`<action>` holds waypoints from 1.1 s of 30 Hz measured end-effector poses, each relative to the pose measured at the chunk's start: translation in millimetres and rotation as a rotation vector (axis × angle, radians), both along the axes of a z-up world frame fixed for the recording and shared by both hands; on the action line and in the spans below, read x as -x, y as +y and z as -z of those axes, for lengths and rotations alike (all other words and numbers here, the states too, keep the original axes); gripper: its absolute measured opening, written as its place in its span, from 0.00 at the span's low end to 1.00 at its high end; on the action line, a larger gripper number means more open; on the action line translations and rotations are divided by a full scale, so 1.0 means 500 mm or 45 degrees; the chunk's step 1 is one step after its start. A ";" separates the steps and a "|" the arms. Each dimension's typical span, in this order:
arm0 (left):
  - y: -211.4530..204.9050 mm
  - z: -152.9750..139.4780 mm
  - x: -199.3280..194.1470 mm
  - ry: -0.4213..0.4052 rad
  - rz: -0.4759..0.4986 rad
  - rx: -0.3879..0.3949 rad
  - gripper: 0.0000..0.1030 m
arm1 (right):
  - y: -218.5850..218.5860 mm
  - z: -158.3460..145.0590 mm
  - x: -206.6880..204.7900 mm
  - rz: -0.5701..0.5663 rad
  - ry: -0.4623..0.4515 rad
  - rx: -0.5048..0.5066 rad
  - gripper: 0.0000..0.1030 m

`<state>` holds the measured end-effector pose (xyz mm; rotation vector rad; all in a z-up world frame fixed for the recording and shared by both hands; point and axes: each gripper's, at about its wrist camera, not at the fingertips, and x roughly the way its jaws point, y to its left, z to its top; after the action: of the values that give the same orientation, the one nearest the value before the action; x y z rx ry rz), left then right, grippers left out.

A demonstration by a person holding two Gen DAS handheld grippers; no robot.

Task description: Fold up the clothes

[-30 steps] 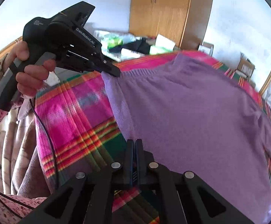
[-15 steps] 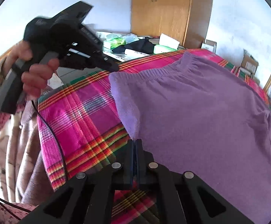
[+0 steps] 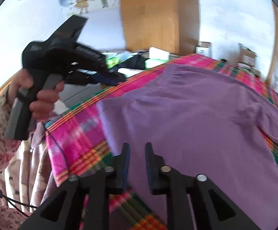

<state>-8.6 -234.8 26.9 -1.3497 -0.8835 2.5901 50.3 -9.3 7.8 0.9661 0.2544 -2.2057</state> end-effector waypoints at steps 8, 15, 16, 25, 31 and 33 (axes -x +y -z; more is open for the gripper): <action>0.108 0.009 0.027 -0.053 0.137 0.025 0.22 | 0.218 0.014 0.071 0.387 -0.043 0.007 0.21; 0.251 -0.007 0.083 -0.032 0.311 0.100 0.22 | 0.431 0.001 0.173 0.744 -0.123 0.098 0.28; 0.275 -0.011 0.092 -0.025 0.343 0.108 0.22 | 0.458 0.000 0.187 0.781 -0.145 0.119 0.28; 0.415 -0.024 0.170 -0.038 0.460 0.160 0.29 | 0.572 0.003 0.253 0.876 -0.164 0.062 0.28; 0.394 -0.014 0.216 -0.119 0.368 0.196 0.29 | 0.599 -0.010 0.296 0.827 -0.129 0.002 0.28; 0.386 -0.009 0.226 -0.138 0.333 0.183 0.29 | 0.611 -0.010 0.312 0.844 -0.124 -0.023 0.28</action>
<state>-121.8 -42.0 31.4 -1.5389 -0.4994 2.4378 -105.8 296.0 12.6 1.2995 -0.1147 -2.7323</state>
